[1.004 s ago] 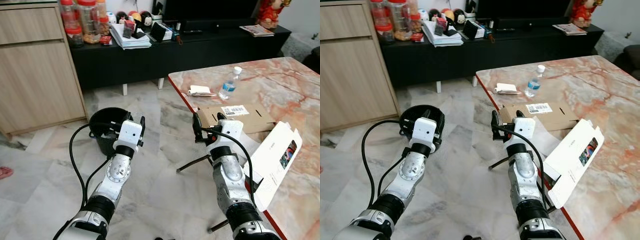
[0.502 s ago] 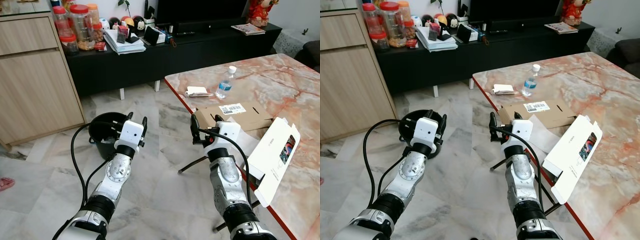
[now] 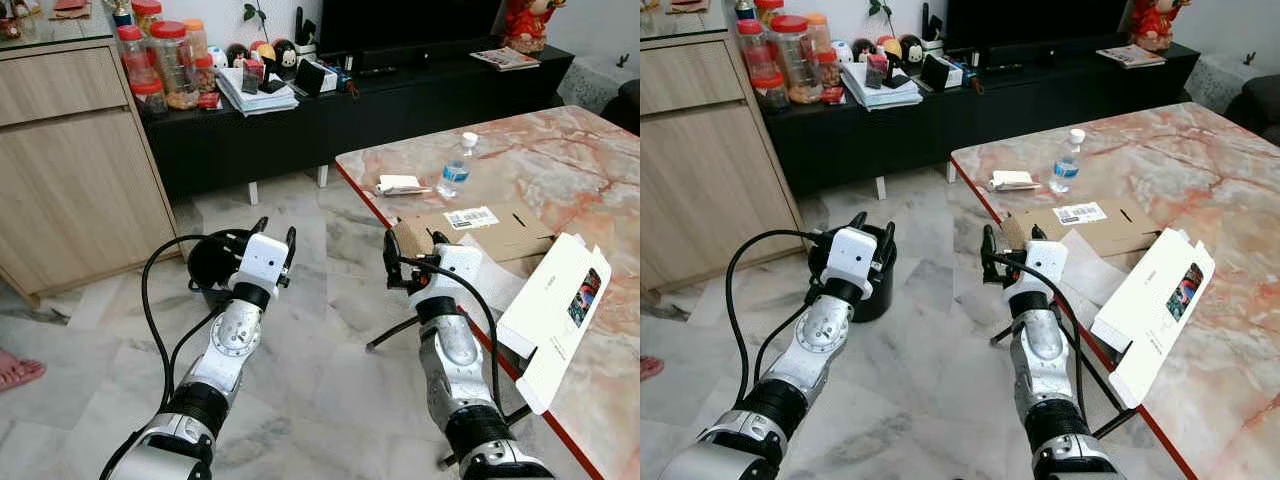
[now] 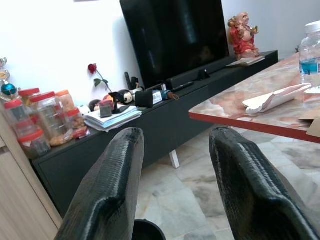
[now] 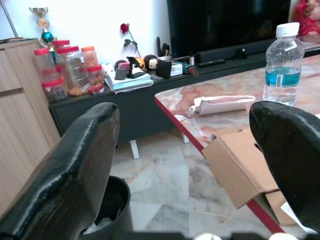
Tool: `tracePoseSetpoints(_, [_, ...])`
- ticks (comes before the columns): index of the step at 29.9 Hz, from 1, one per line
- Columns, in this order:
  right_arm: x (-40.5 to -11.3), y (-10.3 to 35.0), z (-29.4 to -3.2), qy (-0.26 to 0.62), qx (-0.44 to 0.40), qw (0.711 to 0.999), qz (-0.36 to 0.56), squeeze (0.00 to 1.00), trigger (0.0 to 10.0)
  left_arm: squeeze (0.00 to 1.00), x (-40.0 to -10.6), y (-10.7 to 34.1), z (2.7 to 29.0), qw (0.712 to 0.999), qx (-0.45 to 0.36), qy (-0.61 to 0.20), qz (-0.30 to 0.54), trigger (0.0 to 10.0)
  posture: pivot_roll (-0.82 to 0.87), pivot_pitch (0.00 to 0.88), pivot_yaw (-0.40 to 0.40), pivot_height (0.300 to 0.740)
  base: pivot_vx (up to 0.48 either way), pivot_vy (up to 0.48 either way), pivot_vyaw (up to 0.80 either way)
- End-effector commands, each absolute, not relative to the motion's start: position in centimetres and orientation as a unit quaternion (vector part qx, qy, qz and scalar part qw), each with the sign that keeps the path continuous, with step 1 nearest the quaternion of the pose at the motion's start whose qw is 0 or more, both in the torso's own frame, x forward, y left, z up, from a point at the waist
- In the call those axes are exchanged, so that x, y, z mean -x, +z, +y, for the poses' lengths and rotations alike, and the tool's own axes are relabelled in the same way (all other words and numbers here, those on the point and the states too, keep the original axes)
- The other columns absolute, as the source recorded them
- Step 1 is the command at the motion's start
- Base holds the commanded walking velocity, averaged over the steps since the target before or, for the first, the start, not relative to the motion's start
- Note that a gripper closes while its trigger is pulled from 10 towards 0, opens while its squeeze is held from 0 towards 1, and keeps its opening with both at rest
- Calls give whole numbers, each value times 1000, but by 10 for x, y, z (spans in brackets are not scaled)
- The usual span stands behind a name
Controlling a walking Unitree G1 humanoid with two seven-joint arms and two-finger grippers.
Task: Picking trash to rubbish bin
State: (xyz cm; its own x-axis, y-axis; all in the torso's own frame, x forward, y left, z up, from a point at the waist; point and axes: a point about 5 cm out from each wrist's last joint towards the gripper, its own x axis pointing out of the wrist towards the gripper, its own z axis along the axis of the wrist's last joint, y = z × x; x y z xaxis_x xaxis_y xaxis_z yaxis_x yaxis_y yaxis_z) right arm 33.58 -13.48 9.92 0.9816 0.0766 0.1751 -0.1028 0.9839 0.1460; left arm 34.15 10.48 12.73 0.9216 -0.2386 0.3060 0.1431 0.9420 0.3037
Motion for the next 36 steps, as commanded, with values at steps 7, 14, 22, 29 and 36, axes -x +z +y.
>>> tracePoseSetpoints(7, [-338, 103, -135, 40, -79, 992, -91, 0, 10000, 0, -345, 131, 101, 965, -165, -104, -175, 10000, 71, 51, -27, 740, 0, -94, -706])
tracePoseSetpoints(14, [-339, 103, -134, 42, -79, 992, -93, 0, 10000, 0, -345, 131, 100, 965, -164, -101, -175, 10000, 74, 55, -34, 740, 0, -387, -711])
tracePoseSetpoints(22, [-339, 103, -134, 43, -79, 992, -94, 0, 10000, 0, -344, 132, 101, 966, -157, -95, -180, 10000, 74, 55, -37, 740, 0, -240, -709])
tracePoseSetpoints(29, [-339, 104, -135, 43, -79, 991, -96, 0, 10000, 0, -343, 133, 99, 966, -153, -96, -184, 10000, 73, 54, -40, 740, 0, 0, -703])
tracePoseSetpoints(36, [-339, 103, -134, 44, -79, 991, -97, 0, 10000, 0, -343, 133, 99, 966, -151, -98, -188, 10000, 73, 54, -40, 740, 0, 0, -702])
